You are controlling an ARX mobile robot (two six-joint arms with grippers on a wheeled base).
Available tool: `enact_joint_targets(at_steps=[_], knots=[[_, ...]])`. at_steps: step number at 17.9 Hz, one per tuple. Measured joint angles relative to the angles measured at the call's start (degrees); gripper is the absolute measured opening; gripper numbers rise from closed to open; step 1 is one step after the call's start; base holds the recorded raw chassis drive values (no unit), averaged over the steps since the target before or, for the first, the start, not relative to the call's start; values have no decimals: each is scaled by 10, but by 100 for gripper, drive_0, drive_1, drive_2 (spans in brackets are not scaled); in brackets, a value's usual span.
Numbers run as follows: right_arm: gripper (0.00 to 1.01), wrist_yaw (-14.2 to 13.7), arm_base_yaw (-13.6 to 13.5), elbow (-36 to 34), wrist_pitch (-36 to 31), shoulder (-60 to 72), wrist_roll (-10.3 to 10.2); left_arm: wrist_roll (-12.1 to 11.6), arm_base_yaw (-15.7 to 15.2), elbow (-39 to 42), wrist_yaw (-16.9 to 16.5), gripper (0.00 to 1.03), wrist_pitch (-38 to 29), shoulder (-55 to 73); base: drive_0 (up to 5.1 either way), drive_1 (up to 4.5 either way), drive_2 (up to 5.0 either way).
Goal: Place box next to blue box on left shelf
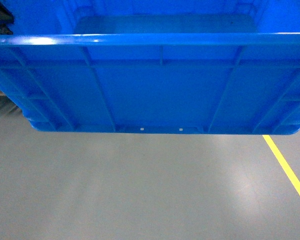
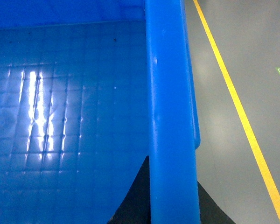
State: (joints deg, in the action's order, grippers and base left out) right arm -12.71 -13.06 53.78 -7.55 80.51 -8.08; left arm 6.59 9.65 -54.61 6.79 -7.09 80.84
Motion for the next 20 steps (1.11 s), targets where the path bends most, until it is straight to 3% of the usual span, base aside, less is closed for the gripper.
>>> enact_joint_targets(at_steps=[20], knots=[[7, 1, 0, 0, 1, 0, 0, 0, 0, 0, 0, 8, 2, 0, -4, 425, -433]])
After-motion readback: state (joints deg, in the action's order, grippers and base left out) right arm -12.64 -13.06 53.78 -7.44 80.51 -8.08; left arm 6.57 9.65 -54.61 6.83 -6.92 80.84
